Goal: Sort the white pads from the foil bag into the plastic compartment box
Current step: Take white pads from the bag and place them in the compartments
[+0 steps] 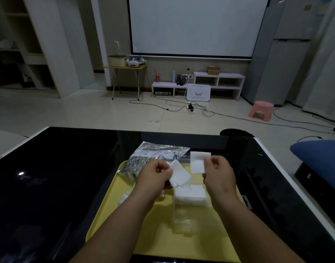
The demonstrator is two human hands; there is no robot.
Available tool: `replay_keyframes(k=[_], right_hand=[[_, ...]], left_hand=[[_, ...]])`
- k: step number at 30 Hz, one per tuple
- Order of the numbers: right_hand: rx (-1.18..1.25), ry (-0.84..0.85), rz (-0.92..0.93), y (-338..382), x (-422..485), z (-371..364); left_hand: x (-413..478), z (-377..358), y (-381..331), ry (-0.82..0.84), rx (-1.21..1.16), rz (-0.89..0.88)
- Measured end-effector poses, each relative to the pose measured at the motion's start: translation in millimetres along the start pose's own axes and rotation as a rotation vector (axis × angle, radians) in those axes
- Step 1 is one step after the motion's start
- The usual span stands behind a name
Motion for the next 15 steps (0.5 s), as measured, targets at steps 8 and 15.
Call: replay_keyframes(k=[8, 15], right_hand=[[-0.01, 0.251, -0.035, 3.4, -0.8, 2.9], [-0.055, 0.307, -0.027, 3.0, -7.3, -3.2]], left_hand=[[-6.1, -1.5, -8.1, -0.008, 0.092, -0.035], [-8.5, -3.0, -11.9, 0.017, 0.1, -0.027]])
Point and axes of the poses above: each hand's wrist, its own x-axis towards the middle knuckle, its own z-axis out of the back of the hand, y = z × x, the point moved 2 cm from there along x, towards the middle knuckle, and after that the axes turned 11 degrees about -z, right-handed, at the moved point
